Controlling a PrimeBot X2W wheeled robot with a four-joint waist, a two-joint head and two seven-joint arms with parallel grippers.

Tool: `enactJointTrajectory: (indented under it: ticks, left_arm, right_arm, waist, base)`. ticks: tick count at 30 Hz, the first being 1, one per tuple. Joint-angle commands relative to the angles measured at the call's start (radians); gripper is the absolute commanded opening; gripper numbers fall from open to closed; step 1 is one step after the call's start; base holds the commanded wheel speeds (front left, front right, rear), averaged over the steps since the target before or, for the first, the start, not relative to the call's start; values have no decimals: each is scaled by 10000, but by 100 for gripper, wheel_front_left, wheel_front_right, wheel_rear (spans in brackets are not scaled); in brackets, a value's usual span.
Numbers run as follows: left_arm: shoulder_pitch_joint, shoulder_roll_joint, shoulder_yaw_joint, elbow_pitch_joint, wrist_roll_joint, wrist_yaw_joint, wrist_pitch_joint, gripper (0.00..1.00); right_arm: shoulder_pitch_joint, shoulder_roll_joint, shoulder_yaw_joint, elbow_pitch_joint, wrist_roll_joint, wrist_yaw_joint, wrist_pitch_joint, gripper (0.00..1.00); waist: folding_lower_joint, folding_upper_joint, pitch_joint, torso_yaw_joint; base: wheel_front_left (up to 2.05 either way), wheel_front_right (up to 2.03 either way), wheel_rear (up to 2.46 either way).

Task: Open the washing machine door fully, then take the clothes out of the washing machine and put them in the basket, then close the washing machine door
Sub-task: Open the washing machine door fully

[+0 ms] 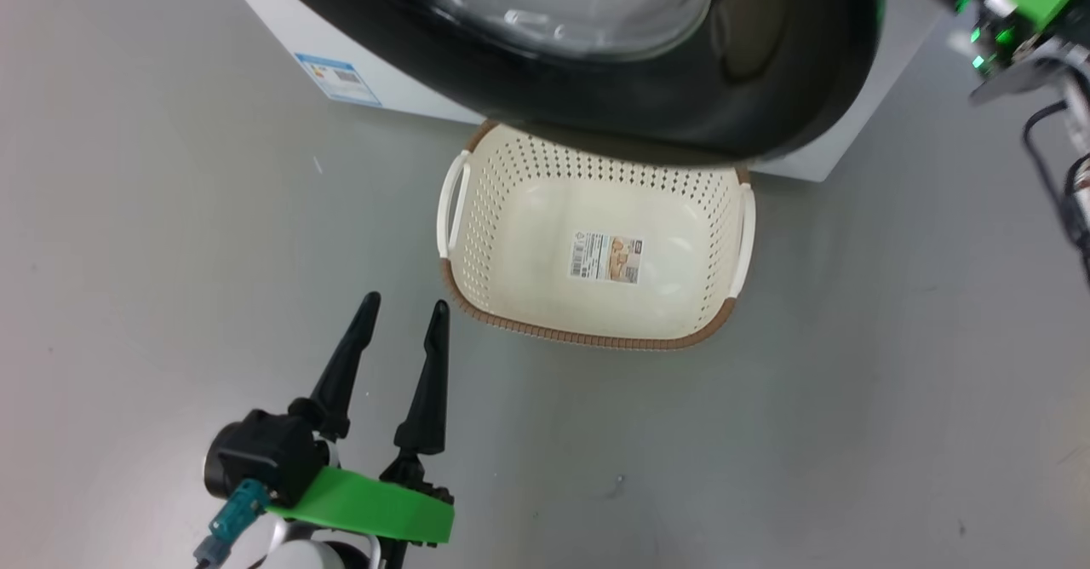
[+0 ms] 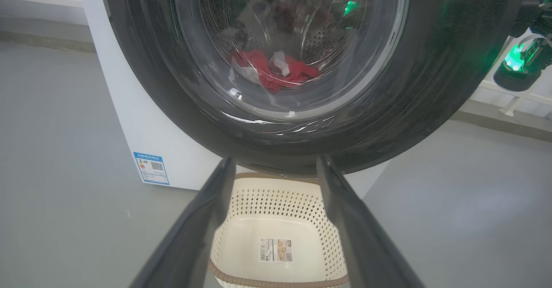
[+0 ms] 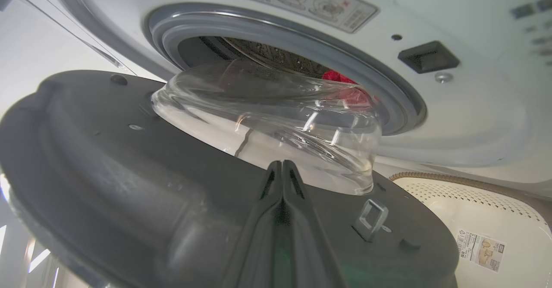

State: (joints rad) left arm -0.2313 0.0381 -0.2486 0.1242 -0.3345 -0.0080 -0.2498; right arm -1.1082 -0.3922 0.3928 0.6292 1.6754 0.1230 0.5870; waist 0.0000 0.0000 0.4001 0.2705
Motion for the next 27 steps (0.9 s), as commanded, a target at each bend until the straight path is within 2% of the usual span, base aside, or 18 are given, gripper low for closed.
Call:
enactJointTrajectory:
  ticks: [1, 27]
  left_arm:
    - [79, 121, 273, -205, 5, 59, -120, 100]
    - [1354, 121, 453, 111, 258, -93, -120, 100]
  right_arm:
    - [338, 341, 69, -366, -110, 77, 74, 0]
    - [3342, 1274, 486, -2044, -622, 77, 943, 0]
  waist:
    - [0, 0, -183, -52]
    - [0, 0, -2134, 275]
  base:
    - [0, 0, 0]
    - [0, 0, 0]
